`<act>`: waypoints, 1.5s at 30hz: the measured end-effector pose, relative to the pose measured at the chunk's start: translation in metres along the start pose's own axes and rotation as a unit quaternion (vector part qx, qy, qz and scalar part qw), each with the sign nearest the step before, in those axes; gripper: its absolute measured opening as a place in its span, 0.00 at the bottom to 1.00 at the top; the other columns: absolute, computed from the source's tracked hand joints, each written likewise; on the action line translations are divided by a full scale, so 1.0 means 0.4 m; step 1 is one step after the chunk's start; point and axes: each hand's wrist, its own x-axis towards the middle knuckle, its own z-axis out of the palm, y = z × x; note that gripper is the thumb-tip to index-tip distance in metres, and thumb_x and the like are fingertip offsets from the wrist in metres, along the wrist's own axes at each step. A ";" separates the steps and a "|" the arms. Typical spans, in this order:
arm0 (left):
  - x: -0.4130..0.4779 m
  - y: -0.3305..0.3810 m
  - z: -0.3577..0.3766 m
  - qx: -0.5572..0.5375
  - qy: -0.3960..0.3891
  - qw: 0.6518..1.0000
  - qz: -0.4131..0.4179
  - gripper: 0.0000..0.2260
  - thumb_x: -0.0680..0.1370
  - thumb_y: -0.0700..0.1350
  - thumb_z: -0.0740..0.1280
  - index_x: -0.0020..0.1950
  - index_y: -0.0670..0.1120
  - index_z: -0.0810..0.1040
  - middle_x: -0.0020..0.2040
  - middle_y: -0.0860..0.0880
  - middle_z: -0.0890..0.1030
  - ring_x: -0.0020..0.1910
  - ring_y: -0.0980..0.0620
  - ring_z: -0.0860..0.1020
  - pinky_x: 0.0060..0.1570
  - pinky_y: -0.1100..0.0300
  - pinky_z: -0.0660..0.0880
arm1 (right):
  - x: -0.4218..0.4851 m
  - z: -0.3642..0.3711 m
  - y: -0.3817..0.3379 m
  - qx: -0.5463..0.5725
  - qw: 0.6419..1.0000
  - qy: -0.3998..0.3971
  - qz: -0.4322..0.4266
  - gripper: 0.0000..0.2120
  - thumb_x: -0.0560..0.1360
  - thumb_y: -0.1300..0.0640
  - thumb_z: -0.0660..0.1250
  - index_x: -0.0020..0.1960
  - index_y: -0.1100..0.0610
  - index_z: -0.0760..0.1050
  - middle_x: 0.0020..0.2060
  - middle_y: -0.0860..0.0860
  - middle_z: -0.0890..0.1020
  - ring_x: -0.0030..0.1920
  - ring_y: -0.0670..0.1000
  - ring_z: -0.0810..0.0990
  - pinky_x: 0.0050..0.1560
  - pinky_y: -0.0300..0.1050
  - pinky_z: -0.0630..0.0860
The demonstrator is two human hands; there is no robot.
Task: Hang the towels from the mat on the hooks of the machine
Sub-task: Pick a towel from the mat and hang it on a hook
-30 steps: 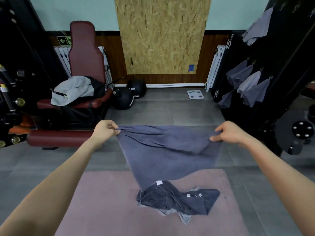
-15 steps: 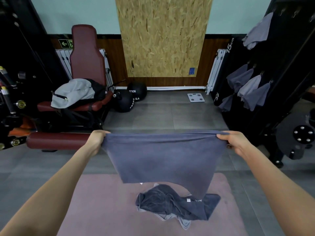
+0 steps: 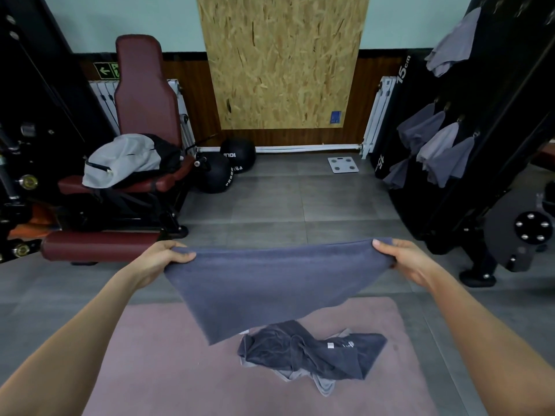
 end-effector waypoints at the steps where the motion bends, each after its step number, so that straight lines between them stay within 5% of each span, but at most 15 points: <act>1: 0.001 -0.005 -0.001 0.008 0.010 1.000 -0.002 0.14 0.67 0.41 0.76 0.46 0.35 0.78 0.40 0.41 0.81 0.37 0.47 0.79 0.40 0.57 0.74 | -0.002 0.001 0.000 -0.002 1.000 -0.005 0.003 0.06 0.74 0.57 0.68 0.45 0.59 0.80 0.36 0.51 0.85 0.37 0.46 0.82 0.42 0.39 0.76; 5: 0.015 -0.012 0.006 0.021 0.064 0.997 -0.040 0.09 0.71 0.40 0.73 0.42 0.34 0.81 0.40 0.38 0.82 0.37 0.45 0.80 0.41 0.55 0.74 | 0.002 0.018 -0.002 -0.010 0.999 0.022 0.035 0.04 0.72 0.58 0.71 0.43 0.59 0.80 0.35 0.52 0.84 0.32 0.46 0.81 0.38 0.40 0.75; 9: 0.031 0.005 0.046 0.081 0.176 0.978 -0.083 0.13 0.67 0.44 0.76 0.38 0.34 0.79 0.36 0.42 0.79 0.35 0.46 0.76 0.37 0.55 0.71 | 0.040 0.078 0.006 -0.032 0.986 0.157 0.055 0.12 0.68 0.65 0.73 0.32 0.57 0.71 0.28 0.52 0.77 0.27 0.49 0.75 0.25 0.36 0.70; 13: 0.024 0.034 0.113 0.117 0.214 0.964 -0.103 0.15 0.67 0.46 0.76 0.29 0.40 0.74 0.30 0.46 0.75 0.31 0.47 0.72 0.31 0.57 0.67 | 0.058 0.166 0.011 -0.055 0.973 0.214 0.063 0.15 0.68 0.65 0.72 0.27 0.58 0.69 0.28 0.55 0.73 0.28 0.53 0.71 0.32 0.47 0.74; 16: 0.026 0.031 0.154 0.035 0.144 0.982 -0.121 0.17 0.66 0.48 0.78 0.30 0.41 0.72 0.30 0.44 0.73 0.29 0.48 0.71 0.30 0.60 0.69 | 0.054 0.243 0.013 -0.037 0.981 0.178 0.069 0.15 0.68 0.66 0.71 0.27 0.58 0.69 0.29 0.57 0.74 0.33 0.54 0.73 0.38 0.57 0.78; 20: 0.006 0.046 0.222 -0.065 0.045 0.989 -0.127 0.17 0.70 0.48 0.75 0.30 0.43 0.70 0.27 0.47 0.71 0.25 0.53 0.71 0.26 0.64 0.71 | 0.007 0.366 0.000 0.039 0.994 0.088 0.051 0.13 0.70 0.68 0.69 0.30 0.59 0.70 0.31 0.58 0.75 0.32 0.54 0.74 0.34 0.49 0.77; 24: -0.007 0.059 0.278 -0.154 0.019 0.981 -0.116 0.11 0.72 0.47 0.73 0.38 0.43 0.75 0.34 0.46 0.76 0.33 0.53 0.76 0.34 0.63 0.76 | -0.073 0.464 -0.026 0.099 0.994 0.001 0.035 0.08 0.72 0.69 0.67 0.37 0.58 0.76 0.32 0.54 0.78 0.32 0.51 0.77 0.27 0.41 0.76; 27: -0.011 0.069 0.305 -0.196 0.006 0.975 -0.103 0.09 0.74 0.46 0.71 0.37 0.45 0.74 0.30 0.50 0.77 0.30 0.57 0.76 0.32 0.64 0.76 | -0.118 0.514 -0.047 0.112 0.992 -0.056 0.012 0.08 0.72 0.70 0.66 0.41 0.58 0.78 0.34 0.54 0.78 0.34 0.50 0.78 0.30 0.39 0.76; 32: -0.034 0.100 0.322 -0.214 -0.001 0.973 -0.087 0.09 0.78 0.42 0.65 0.38 0.44 0.74 0.34 0.47 0.76 0.26 0.58 0.77 0.28 0.66 0.76 | -0.158 0.547 -0.062 0.086 0.987 -0.134 -0.028 0.20 0.69 0.77 0.62 0.43 0.53 0.80 0.37 0.51 0.82 0.42 0.52 0.80 0.42 0.43 0.78; 35: -0.039 0.119 0.310 -0.218 -0.004 0.970 -0.105 0.11 0.77 0.49 0.66 0.40 0.43 0.78 0.34 0.46 0.81 0.30 0.53 0.81 0.36 0.58 0.81 | -0.159 0.542 -0.061 0.050 0.982 -0.181 -0.034 0.26 0.66 0.80 0.56 0.41 0.52 0.81 0.34 0.51 0.82 0.43 0.55 0.82 0.46 0.44 0.76; 38: -0.040 0.134 0.298 -0.198 -0.056 0.971 -0.120 0.18 0.71 0.57 0.70 0.42 0.41 0.80 0.38 0.43 0.83 0.38 0.48 0.82 0.41 0.54 0.80 | -0.165 0.542 -0.061 -0.025 0.978 -0.202 -0.043 0.28 0.64 0.82 0.53 0.49 0.57 0.79 0.34 0.49 0.80 0.37 0.42 0.79 0.40 0.34 0.77; 42: -0.043 0.148 0.284 -0.168 -0.083 0.974 -0.130 0.10 0.66 0.42 0.75 0.43 0.39 0.81 0.42 0.41 0.81 0.37 0.49 0.81 0.38 0.59 0.78 | -0.183 0.545 -0.043 -0.110 0.965 -0.216 -0.099 0.31 0.66 0.80 0.54 0.65 0.62 0.72 0.52 0.48 0.75 0.53 0.44 0.75 0.53 0.36 0.76; 45: -0.046 0.151 0.265 -0.137 -0.059 0.982 -0.114 0.03 0.70 0.32 0.68 0.42 0.37 0.78 0.38 0.42 0.79 0.29 0.53 0.79 0.28 0.64 0.75 | -0.180 0.508 -0.023 -0.099 0.977 -0.135 -0.135 0.21 0.67 0.74 0.59 0.58 0.65 0.77 0.48 0.50 0.79 0.45 0.43 0.78 0.49 0.34 0.75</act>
